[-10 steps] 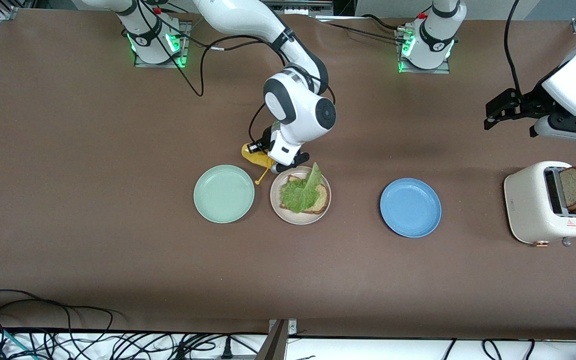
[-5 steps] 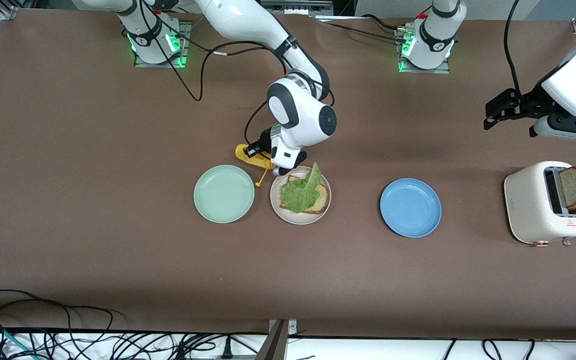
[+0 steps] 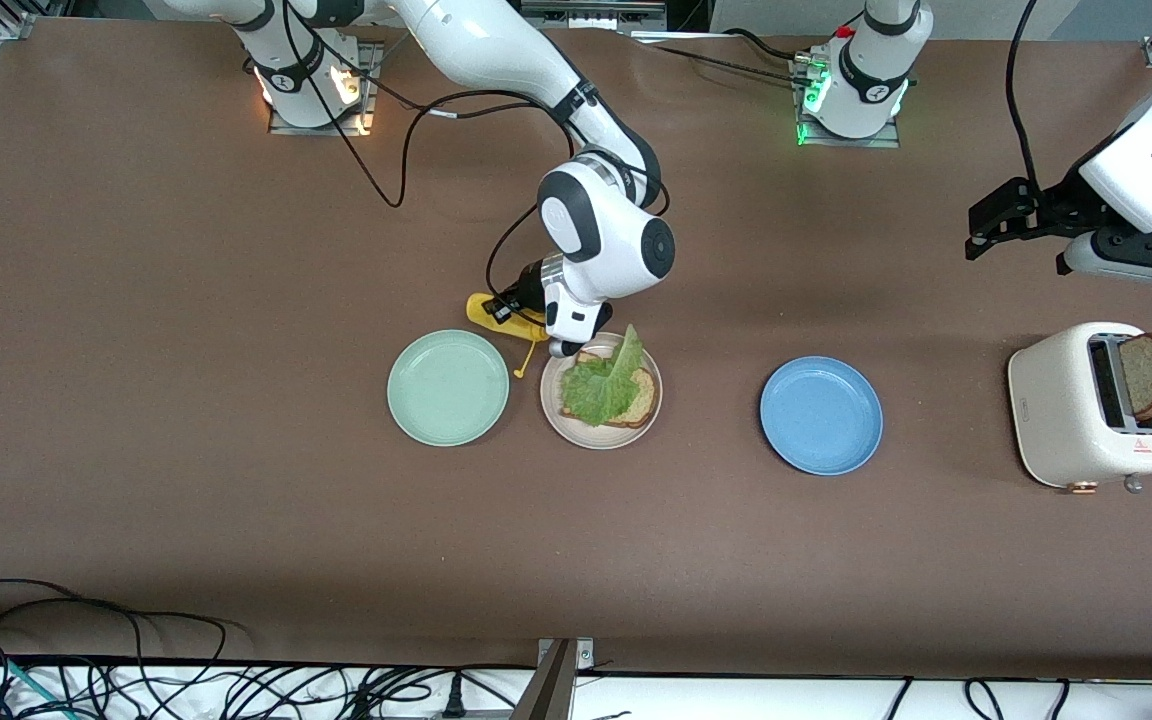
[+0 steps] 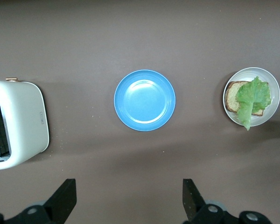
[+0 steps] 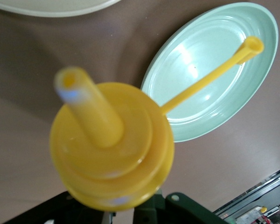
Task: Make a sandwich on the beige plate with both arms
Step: 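Carry the bottle back beside the mint plate while the left gripper reaches the toaster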
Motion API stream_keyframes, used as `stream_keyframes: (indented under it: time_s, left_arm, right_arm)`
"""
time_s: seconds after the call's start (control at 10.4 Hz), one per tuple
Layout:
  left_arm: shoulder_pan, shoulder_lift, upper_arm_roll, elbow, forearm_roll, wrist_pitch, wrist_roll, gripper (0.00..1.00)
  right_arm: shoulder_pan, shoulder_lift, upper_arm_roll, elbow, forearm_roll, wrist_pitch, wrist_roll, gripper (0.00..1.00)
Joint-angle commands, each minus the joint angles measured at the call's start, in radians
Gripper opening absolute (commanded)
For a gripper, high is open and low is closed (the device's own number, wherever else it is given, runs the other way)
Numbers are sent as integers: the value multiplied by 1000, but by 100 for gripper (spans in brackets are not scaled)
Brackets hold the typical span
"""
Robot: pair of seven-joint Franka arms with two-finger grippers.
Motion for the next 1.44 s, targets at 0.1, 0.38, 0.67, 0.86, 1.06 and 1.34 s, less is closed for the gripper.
stream_keyframes:
  time_s: [0.1, 0.38, 0.67, 0.86, 1.06, 1.34]
  left_arm:
    - [-4, 7, 2, 18, -17, -11, 4, 100]
    - [-4, 10, 2, 16, -5, -11, 2, 100]
    - [21, 53, 8, 16, 77, -8, 16, 100]
    - [21, 94, 9, 18, 156, 1, 33, 100]
    - [28, 141, 12, 18, 200, 2, 38, 100]
    - [171, 229, 16, 19, 200, 9, 227, 100]
  right_arm:
    - [-111, -111, 29, 18, 56, -40, -23, 0]
    - [-251, -372, 130, -240, 51, 96, -37, 0]
    - [-435, -596, 233, -544, 33, 351, -130, 0]
    - [-531, -711, 235, -742, 33, 533, -245, 0]
    - [-628, -763, 267, -917, 42, 774, -342, 0]
    - [-829, -764, 430, -968, 57, 876, -348, 0]
